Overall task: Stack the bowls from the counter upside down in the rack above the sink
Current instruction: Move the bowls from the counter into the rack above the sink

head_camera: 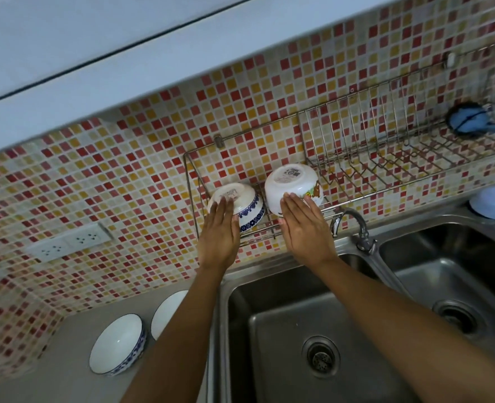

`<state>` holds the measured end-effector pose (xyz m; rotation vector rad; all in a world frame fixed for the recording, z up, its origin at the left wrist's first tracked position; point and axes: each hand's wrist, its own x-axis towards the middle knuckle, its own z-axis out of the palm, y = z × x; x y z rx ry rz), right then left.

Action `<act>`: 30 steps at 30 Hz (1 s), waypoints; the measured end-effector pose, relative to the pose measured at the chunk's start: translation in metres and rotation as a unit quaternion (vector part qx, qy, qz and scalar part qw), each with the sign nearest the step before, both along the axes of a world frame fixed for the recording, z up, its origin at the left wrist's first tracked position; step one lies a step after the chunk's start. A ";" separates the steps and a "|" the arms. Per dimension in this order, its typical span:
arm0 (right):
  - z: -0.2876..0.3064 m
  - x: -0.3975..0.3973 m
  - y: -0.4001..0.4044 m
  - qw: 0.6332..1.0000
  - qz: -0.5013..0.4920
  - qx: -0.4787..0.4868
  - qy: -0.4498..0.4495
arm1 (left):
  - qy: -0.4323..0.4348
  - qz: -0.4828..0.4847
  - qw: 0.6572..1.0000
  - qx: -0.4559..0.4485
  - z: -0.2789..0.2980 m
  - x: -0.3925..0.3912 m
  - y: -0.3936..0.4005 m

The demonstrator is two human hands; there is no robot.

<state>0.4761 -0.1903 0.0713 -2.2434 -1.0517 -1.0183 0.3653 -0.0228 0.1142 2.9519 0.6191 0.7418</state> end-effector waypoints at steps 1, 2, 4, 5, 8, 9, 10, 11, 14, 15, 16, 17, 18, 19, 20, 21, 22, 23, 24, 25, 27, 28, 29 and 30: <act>0.000 0.000 -0.001 1.000 -0.001 -0.001 0.000 | 0.003 0.001 1.000 -0.004 0.000 0.000 -0.001; 0.001 -0.001 -0.001 1.000 -0.003 -0.002 0.002 | 0.004 0.003 1.000 -0.007 -0.001 0.000 -0.002; 0.002 -0.003 0.000 1.000 -0.007 -0.003 0.010 | 0.004 0.010 1.000 -0.014 -0.002 -0.001 -0.002; 0.002 -0.004 0.000 1.000 -0.008 -0.004 0.016 | 0.006 0.014 1.000 -0.014 -0.002 -0.001 -0.001; 0.002 -0.006 0.000 0.999 -0.013 -0.013 0.025 | 0.017 0.019 1.000 -0.006 -0.004 -0.002 -0.001; 0.002 -0.007 -0.001 0.999 -0.015 -0.016 0.028 | 0.021 0.020 1.000 -0.002 -0.005 -0.003 -0.001; 0.002 -0.008 0.000 0.999 -0.016 -0.017 0.030 | 0.022 0.020 1.000 0.001 -0.005 -0.004 -0.001; 0.001 -0.008 0.000 0.999 -0.018 -0.016 0.033 | 0.022 0.021 1.000 0.004 -0.006 -0.004 -0.002; -0.001 -0.009 0.002 0.998 -0.024 -0.015 0.047 | 0.021 0.022 1.000 0.002 -0.008 -0.006 -0.002; -0.002 -0.009 0.003 0.998 -0.023 -0.014 0.052 | 0.021 0.023 1.000 0.001 -0.008 -0.007 -0.002; -0.003 -0.010 0.003 0.998 -0.023 -0.012 0.055 | 0.022 0.022 1.000 0.002 -0.008 -0.007 -0.003; -0.003 -0.010 0.003 0.998 -0.024 -0.011 0.057 | 0.021 0.022 1.000 0.006 -0.009 -0.009 -0.004; -0.003 -0.012 0.003 0.998 -0.026 -0.007 0.062 | 0.018 0.022 1.000 0.009 -0.009 -0.010 -0.005; -0.002 -0.014 0.003 0.997 -0.029 0.003 0.073 | 0.011 0.022 1.000 0.009 -0.010 -0.011 -0.005; -0.002 -0.018 0.004 0.995 -0.030 0.018 0.089 | 0.002 0.023 1.000 0.006 -0.010 -0.012 -0.006; -0.003 -0.022 0.004 0.993 -0.027 0.037 0.107 | -0.006 0.023 1.000 0.003 -0.010 -0.013 -0.007; -0.004 -0.027 0.005 0.991 -0.020 0.054 0.121 | -0.013 0.022 1.000 -0.002 -0.011 -0.013 -0.007; -0.008 -0.031 0.006 0.989 -0.010 0.067 0.132 | -0.018 0.018 1.000 -0.009 -0.010 -0.013 -0.009; -0.012 -0.036 0.007 0.987 0.003 0.074 0.143 | -0.022 0.013 1.000 -0.016 -0.011 -0.015 -0.010; -0.017 -0.041 0.008 0.984 0.015 0.078 0.158 | -0.025 0.006 1.000 -0.017 -0.012 -0.017 -0.011; -0.028 -0.053 0.011 0.975 0.034 0.096 0.197 | -0.028 -0.011 1.000 0.002 -0.019 -0.027 -0.014; -0.033 -0.061 0.015 0.969 0.039 0.108 0.218 | -0.027 -0.022 0.999 0.008 -0.024 -0.035 -0.014; -0.037 -0.072 0.021 0.963 0.044 0.117 0.237 | -0.027 -0.035 0.999 0.006 -0.031 -0.046 -0.013; -0.043 -0.083 0.028 0.958 0.051 0.119 0.255 | -0.028 -0.049 0.998 0.000 -0.040 -0.058 -0.010</act>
